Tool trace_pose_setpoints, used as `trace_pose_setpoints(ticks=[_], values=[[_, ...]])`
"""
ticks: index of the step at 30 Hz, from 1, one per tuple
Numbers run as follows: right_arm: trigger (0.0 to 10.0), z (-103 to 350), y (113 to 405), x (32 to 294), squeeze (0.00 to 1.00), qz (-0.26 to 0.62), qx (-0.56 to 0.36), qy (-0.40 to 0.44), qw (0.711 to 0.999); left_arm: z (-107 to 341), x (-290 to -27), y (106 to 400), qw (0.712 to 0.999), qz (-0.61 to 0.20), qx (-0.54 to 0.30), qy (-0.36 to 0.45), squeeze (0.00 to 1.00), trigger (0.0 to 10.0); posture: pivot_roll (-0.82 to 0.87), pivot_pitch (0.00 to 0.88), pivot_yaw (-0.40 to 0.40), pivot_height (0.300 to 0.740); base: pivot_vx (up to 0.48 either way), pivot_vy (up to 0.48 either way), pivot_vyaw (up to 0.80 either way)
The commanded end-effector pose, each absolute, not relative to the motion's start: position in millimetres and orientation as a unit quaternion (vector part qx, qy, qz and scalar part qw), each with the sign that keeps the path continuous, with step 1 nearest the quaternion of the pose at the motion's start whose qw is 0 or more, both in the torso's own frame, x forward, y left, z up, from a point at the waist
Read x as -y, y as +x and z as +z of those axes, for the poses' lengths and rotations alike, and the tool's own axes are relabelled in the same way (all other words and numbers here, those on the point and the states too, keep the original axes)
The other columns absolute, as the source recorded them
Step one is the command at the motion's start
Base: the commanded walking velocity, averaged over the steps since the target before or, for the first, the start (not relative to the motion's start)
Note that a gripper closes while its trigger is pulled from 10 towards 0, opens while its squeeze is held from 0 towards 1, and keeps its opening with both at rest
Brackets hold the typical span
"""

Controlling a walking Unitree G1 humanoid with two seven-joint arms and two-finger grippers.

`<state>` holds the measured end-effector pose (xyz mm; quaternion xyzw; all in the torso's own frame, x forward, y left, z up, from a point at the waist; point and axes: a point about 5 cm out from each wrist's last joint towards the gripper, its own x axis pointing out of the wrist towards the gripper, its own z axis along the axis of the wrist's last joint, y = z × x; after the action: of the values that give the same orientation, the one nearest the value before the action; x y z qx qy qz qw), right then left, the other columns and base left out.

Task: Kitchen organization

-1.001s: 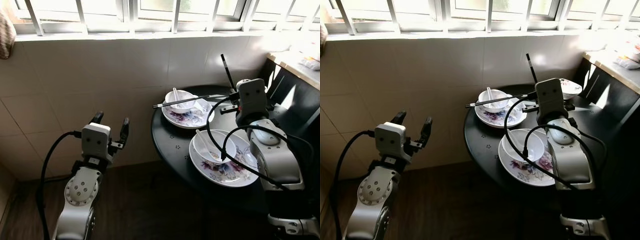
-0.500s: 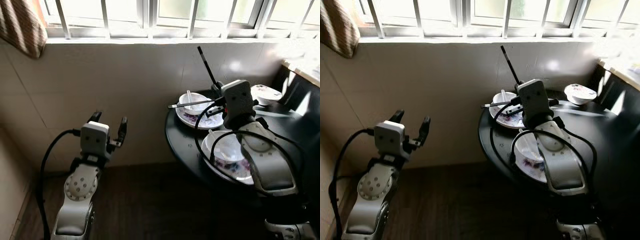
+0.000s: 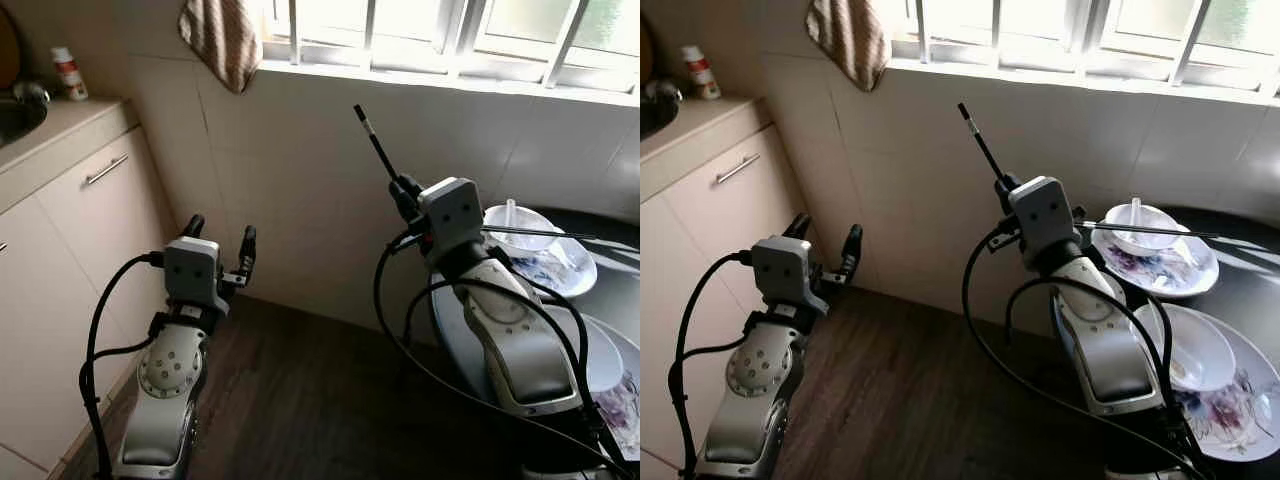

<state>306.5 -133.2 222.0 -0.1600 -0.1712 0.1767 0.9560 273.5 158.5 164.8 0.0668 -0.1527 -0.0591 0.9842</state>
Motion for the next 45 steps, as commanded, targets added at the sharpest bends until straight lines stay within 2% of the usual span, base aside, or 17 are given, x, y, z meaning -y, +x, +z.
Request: trace_pose_setpoints(ticks=[1, 8, 26, 45], values=[[0.0, 222, 305, 128, 0.0, 0.192, 0.178, -0.143, 0.955, 160, -163, 274, 0.987, -0.053, 0.137, 0.063, 0.0, 10.0, 0.07, 0.0, -0.042, 0.74, 0.0, 0.0, 0.8], [0.0, 202, 296, 114, 0.0, 0.216, 0.159, -0.109, 0.957, 152, -155, 271, 0.988, -0.066, 0.124, 0.064, 0.0, 10.0, 0.07, 0.0, -0.047, 0.74, 0.0, 0.0, 0.8], [0.0, 196, 300, 112, 0.0, 0.197, 0.167, -0.083, 0.963, 156, -148, 266, 0.983, -0.082, 0.152, 0.065, 0.0, 10.0, 0.1, 0.0, -0.049, 0.74, 0.013, 0.0, 0.79], [0.0, 197, 306, 124, 0.0, 0.152, 0.18, -0.076, 0.969, 165, -145, 281, 0.979, -0.085, 0.171, 0.076, 0.0, 10.0, 0.07, 0.0, -0.025, 0.74, 0.404, 0.0, 0.0]])
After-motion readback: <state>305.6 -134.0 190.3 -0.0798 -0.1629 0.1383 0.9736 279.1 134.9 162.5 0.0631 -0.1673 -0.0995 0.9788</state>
